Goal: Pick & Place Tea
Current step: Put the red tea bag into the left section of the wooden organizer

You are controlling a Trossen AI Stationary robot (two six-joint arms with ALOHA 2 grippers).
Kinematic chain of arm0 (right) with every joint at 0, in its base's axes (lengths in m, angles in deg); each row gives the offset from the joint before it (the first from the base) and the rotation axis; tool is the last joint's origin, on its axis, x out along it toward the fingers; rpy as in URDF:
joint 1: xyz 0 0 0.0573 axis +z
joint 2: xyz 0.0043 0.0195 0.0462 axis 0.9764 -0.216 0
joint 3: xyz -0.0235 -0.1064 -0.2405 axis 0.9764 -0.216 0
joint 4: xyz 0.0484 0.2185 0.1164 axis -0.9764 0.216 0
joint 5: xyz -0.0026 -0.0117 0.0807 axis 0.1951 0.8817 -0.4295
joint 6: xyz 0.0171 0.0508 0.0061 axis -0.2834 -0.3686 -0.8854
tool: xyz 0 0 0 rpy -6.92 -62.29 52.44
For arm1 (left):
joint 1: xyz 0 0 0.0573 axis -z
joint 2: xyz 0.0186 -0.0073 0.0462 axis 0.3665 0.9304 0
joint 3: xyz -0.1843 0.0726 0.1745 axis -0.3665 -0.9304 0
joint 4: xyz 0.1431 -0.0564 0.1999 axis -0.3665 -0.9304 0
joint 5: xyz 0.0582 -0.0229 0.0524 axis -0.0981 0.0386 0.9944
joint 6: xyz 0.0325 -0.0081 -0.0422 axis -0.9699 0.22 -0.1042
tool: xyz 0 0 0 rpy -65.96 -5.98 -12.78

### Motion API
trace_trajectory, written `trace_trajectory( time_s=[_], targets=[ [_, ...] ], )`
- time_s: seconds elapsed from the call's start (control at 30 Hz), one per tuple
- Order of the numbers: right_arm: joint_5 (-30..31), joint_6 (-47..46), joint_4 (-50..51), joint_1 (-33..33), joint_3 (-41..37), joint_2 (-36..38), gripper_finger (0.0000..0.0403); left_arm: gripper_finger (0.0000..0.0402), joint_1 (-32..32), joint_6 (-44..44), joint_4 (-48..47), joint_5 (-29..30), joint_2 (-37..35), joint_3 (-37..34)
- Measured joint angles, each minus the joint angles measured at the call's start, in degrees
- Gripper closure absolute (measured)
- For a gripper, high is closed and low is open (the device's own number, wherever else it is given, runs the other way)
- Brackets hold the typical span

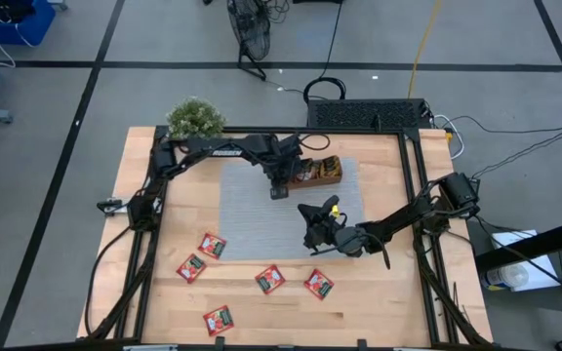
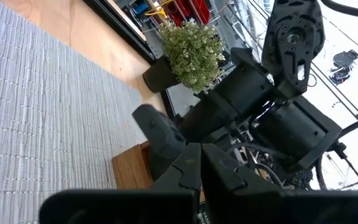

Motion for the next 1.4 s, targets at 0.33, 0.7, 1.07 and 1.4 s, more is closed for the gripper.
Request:
trace_trajectory(
  time_s=[0.33, 0.7, 1.07, 1.4],
  targets=[
    [0.04, 0.00, -0.19, 0.00, 0.00, 0.00, 0.0403, 0.0400, 0.57, 3.01, 2.96, 7.22, 1.24, 0.00],
    [0.09, 0.00, -0.19, 0.00, 0.00, 0.00, 0.0403, 0.0398, 2.90, 4.21, 5.60, 14.80, 1.24, -0.02],
    [0.11, -0.02, -0.17, 0.00, 0.00, 0.00, 0.0403, 0.0393, 3.48, 7.36, 6.20, 23.79, 1.24, -0.02],
    [0.13, -0.02, -0.14, 0.00, 0.00, 0.00, 0.0403, 0.0393, 5.11, 7.82, 5.35, 24.88, 1.24, 2.53]
  ],
)
